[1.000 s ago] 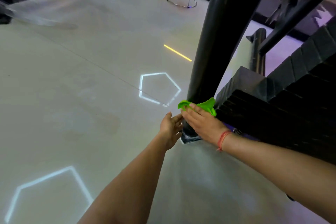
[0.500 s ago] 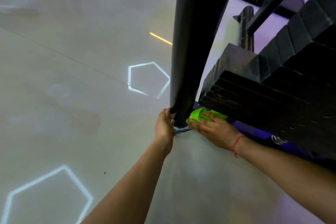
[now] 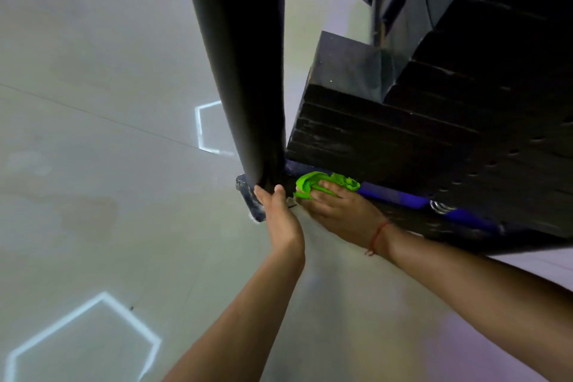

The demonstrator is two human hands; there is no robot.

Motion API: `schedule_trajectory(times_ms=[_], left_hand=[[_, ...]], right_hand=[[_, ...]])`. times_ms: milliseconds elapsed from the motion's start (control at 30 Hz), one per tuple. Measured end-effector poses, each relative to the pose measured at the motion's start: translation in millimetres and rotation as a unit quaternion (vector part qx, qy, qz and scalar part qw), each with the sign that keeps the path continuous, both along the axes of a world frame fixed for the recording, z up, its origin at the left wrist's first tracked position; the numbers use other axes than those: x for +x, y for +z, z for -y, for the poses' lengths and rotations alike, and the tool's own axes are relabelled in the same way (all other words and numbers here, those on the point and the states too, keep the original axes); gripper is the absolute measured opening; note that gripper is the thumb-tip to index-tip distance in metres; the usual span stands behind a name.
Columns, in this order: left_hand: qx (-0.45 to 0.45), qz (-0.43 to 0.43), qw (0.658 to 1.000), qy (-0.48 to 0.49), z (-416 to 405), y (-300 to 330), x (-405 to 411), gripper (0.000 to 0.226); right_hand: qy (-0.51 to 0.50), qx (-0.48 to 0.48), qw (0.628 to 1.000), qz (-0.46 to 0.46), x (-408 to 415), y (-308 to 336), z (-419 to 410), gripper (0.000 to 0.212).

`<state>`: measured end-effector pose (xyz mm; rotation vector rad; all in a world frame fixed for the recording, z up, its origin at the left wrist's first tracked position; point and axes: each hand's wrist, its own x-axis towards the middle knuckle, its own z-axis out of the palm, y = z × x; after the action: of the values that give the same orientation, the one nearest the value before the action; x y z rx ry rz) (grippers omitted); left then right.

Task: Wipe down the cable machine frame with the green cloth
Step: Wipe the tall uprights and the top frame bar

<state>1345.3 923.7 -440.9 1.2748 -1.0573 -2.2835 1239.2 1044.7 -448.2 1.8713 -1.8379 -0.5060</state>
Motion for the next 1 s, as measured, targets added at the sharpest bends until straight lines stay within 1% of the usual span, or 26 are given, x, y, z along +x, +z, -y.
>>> schedule_trajectory(times_ms=[67, 133, 167, 233, 267, 300, 367, 400, 433, 500, 533, 567, 600, 633, 700, 733, 767, 800, 833, 867, 900, 933, 967, 1000], left_hand=[[0.02, -0.011, 1.0, -0.021, -15.4, -1.3, -2.5, 0.059], [0.028, -0.031, 0.997, -0.059, -30.6, 5.4, -3.8, 0.056], [0.022, -0.036, 0.996, -0.079, -35.3, 10.0, -4.4, 0.061], [0.002, -0.031, 0.993, -0.111, -41.4, 14.5, -6.0, 0.079], [-0.013, -0.024, 0.992, -0.125, -44.3, 17.4, -5.9, 0.083], [-0.037, -0.016, 0.99, -0.136, -47.6, 19.4, -5.6, 0.079], [-0.128, 0.011, 0.976, -0.174, -54.7, 24.0, -0.6, 0.062], [-0.189, 0.035, 0.958, -0.212, -56.9, 25.3, 2.7, 0.058], [-0.248, 0.053, 0.933, -0.256, -57.7, 26.0, 5.4, 0.056], [-0.343, 0.073, 0.87, -0.346, -54.2, 25.4, 10.5, 0.052], [-0.392, 0.078, 0.83, -0.39, -49.9, 25.0, 13.2, 0.051], [-0.448, 0.082, 0.78, -0.43, -46.9, 24.3, 13.4, 0.05], [-0.501, 0.084, 0.727, -0.462, -43.6, 25.6, 13.0, 0.05], [-0.544, 0.086, 0.68, -0.483, -40.0, 27.4, 11.4, 0.052], [-0.619, 0.081, 0.587, -0.515, -33.7, 35.8, 6.4, 0.056], [-0.665, 0.074, 0.525, -0.526, -31.7, 40.0, 3.2, 0.057], [-0.711, 0.067, 0.454, -0.533, -29.1, 42.5, 0.2, 0.058], [-0.748, 0.061, 0.385, -0.537, -27.3, 43.9, -2.6, 0.059], [-0.773, 0.059, 0.328, -0.54, -24.6, 43.3, -4.8, 0.059], [-0.789, 0.061, 0.281, -0.543, -21.8, 42.6, -6.7, 0.058], [-0.8, 0.056, 0.245, -0.544, -19.0, 41.9, -8.1, 0.057], [-0.809, 0.043, 0.213, -0.547, -16.8, 42.1, -10.1, 0.055], [-0.814, 0.027, 0.191, -0.548, -15.4, 42.8, -11.7, 0.052], [-0.822, 0.011, 0.175, -0.542, -14.0, 42.9, -13.1, 0.052]], right_hand=[[-0.026, -0.002, 0.999, 0.019, -7.1, -11.7, -29.2, 0.045], [-0.061, 0.021, 0.998, 0.026, -11.1, -32.6, -68.9, 0.046], [-0.096, 0.022, 0.994, 0.047, -10.7, -42.9, -86.0, 0.05], [-0.16, -0.025, 0.979, 0.12, -4.5, -55.0, -101.4, 0.056], [-0.176, -0.055, 0.972, 0.148, 0.0, -56.4, -101.1, 0.056], [-0.178, -0.082, 0.967, 0.163, 4.0, -55.6, -99.3, 0.053], [-0.145, -0.126, 0.97, 0.149, 9.0, -50.2, -96.3, 0.045], [-0.139, -0.149, 0.967, 0.15, 9.5, -48.2, -99.2, 0.044], [-0.146, -0.177, 0.961, 0.153, 9.0, -47.9, -105.0, 0.045], [-0.189, -0.239, 0.938, 0.164, 9.2, -52.0, -118.9, 0.048], [-0.211, -0.283, 0.92, 0.172, 10.8, -54.6, -123.9, 0.047], [-0.23, -0.348, 0.89, 0.182, 13.0, -55.9, -129.7, 0.045], [-0.248, -0.42, 0.852, 0.193, 16.9, -55.4, -133.0, 0.043], [-0.266, -0.488, 0.806, 0.207, 21.5, -56.8, -134.1, 0.042], [-0.308, -0.595, 0.7, 0.248, 32.3, -60.7, -125.7, 0.037], [-0.333, -0.642, 0.639, 0.263, 36.6, -61.7, -116.9, 0.034], [-0.359, -0.696, 0.55, 0.29, 40.1, -62.7, -107.5, 0.033], [-0.383, -0.755, 0.42, 0.326, 41.0, -59.2, -99.5, 0.038], [-0.401, -0.799, 0.244, 0.376, 39.6, -51.4, -95.3, 0.045], [-0.422, -0.793, 0.074, 0.432, 38.2, -43.0, -92.0, 0.047], [-0.454, -0.744, -0.033, 0.489, 39.4, -34.2, -89.6, 0.042], [-0.436, -0.704, -0.1, 0.552, 40.0, -28.4, -86.1, 0.031], [-0.362, -0.691, -0.157, 0.605, 39.2, -24.1, -79.5, 0.023], [-0.269, -0.698, -0.203, 0.632, 37.6, -15.1, -71.4, 0.022]])
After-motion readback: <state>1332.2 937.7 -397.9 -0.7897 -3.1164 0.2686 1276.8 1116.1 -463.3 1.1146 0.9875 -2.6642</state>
